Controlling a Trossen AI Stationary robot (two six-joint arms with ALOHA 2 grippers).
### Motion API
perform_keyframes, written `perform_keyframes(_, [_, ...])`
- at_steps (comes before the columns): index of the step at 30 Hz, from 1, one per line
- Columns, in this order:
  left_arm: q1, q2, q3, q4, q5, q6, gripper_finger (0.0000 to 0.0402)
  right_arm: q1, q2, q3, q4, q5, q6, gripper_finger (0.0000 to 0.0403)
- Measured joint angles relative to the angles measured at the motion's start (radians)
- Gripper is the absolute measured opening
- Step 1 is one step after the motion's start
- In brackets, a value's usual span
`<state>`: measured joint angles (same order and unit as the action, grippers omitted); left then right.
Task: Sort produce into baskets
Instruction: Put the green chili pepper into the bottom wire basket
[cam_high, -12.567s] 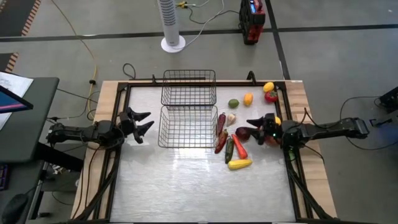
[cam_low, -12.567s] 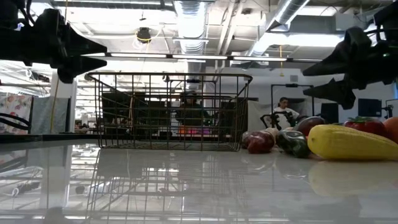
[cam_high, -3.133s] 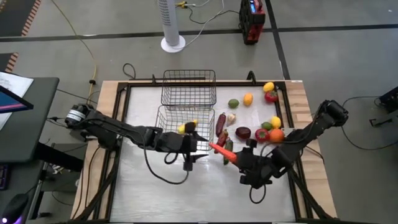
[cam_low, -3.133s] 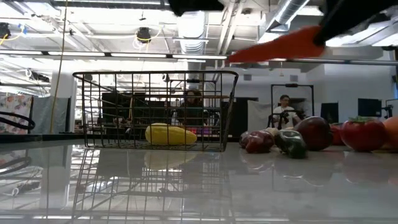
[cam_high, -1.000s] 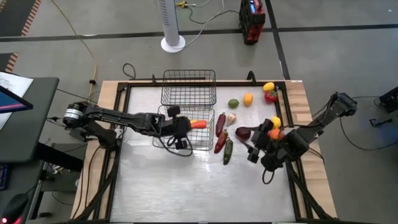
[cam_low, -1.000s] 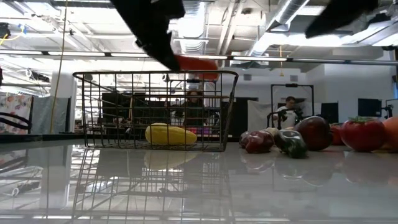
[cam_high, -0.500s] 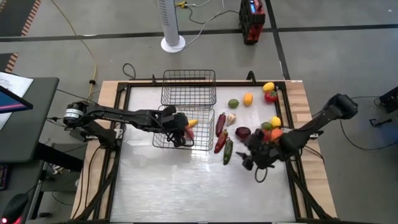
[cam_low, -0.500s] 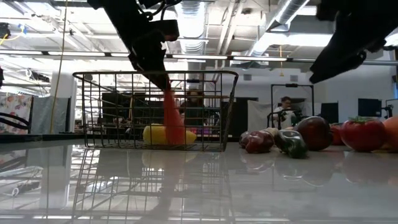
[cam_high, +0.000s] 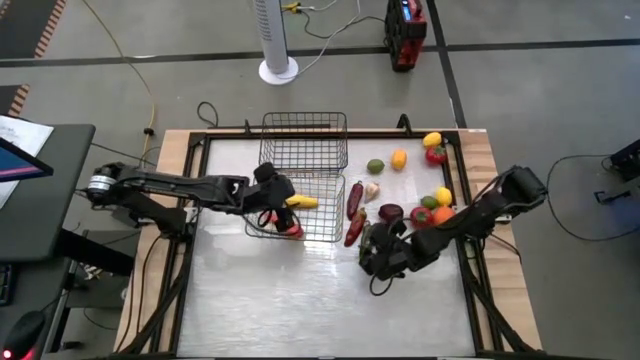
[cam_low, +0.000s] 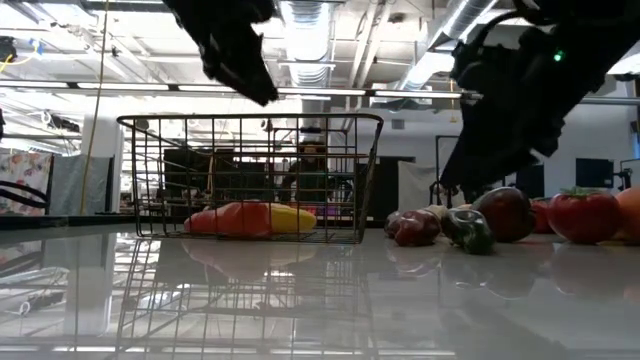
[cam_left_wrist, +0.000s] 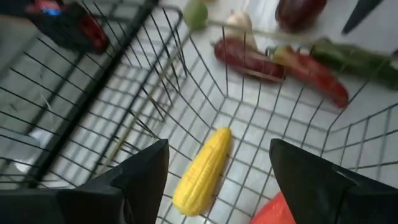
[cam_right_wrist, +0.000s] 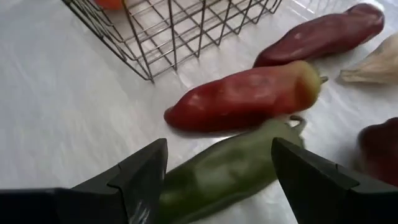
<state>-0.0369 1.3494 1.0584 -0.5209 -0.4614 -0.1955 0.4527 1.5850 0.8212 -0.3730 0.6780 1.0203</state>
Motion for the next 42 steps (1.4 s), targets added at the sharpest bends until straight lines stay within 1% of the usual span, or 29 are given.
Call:
perform_keyframes(2, [-0.024, -0.025, 0.0, 0.003, -0.024, -0.001, 0.0268, 0.006, 0.029, 0.007, -0.011, 0.01, 0.044, 0.0315])
perform_keyframes(6, [-0.063, -0.059, 0.0, 0.013, -0.026, -0.013, 0.0268, 0.015, 0.069, 0.008, -0.003, 0.058, 0.134, 0.0315])
perform_keyframes(12, [-0.088, -0.087, 0.0, 0.012, -0.033, -0.023, 0.0268, 0.028, 0.143, 0.012, 0.046, 0.092, 0.176, 0.0315])
perform_keyframes(17, [-0.088, -0.09, 0.0, 0.01, -0.031, -0.028, 0.0268, 0.062, 0.14, 0.012, -0.041, 0.088, 0.24, 0.0315])
perform_keyframes(19, [-0.088, -0.09, 0.0, 0.011, -0.021, -0.029, 0.0268, 0.08, 0.12, 0.01, -0.096, 0.054, 0.254, 0.0315])
perform_keyframes(21, [-0.088, -0.09, 0.0, 0.011, -0.021, -0.029, 0.0268, 0.105, 0.104, 0.006, -0.15, 0.033, 0.242, 0.0315])
perform_keyframes(26, [-0.088, -0.09, 0.0, 0.012, -0.021, -0.03, 0.0268, 0.164, 0.057, 0.008, -0.239, 0.031, 0.125, 0.0315])
perform_keyframes(30, [-0.088, -0.09, 0.0, 0.014, -0.021, -0.03, 0.0268, 0.186, 0.027, 0.007, -0.285, 0.002, 0.056, 0.0315])
perform_keyframes(38, [-0.088, -0.09, 0.0, 0.015, -0.021, -0.03, 0.0268, 0.197, -0.017, 0.008, -0.289, 0.007, 0.042, 0.0315])
perform_keyframes(42, [-0.088, -0.09, 0.0, 0.015, -0.019, -0.033, 0.0268, 0.204, 0.001, 0.008, -0.238, 0.076, 0.017, 0.0315])
